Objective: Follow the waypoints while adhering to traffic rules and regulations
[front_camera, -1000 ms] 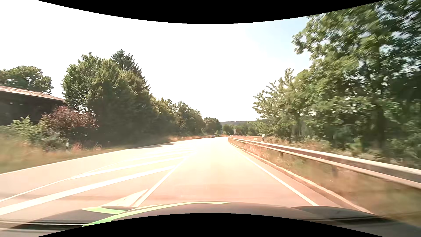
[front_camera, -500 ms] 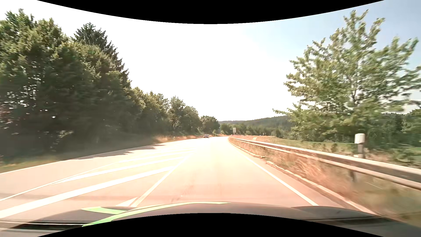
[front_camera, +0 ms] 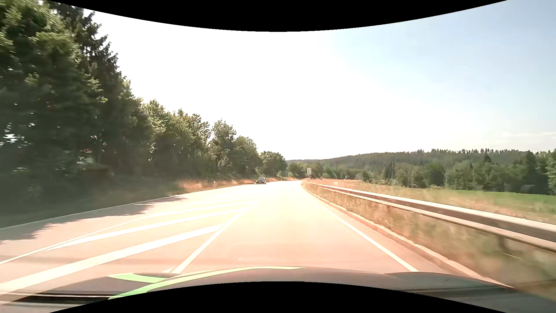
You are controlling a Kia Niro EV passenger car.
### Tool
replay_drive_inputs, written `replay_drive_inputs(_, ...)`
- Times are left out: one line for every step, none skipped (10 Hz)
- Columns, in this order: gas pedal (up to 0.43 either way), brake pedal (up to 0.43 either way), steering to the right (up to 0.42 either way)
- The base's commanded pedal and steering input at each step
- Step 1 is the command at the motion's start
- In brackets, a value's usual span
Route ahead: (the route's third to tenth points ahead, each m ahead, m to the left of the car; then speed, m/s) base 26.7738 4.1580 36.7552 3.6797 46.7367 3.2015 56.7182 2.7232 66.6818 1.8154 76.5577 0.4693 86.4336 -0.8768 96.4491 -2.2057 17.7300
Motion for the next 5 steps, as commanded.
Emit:
replay_drive_inputs(0.039,0.0,0.006)
replay_drive_inputs(0.028,0.0,0.006)
replay_drive_inputs(0.008,0.0,0.006)
replay_drive_inputs(0.0,0.0,0.006)
replay_drive_inputs(0.0,0.0,0.006)
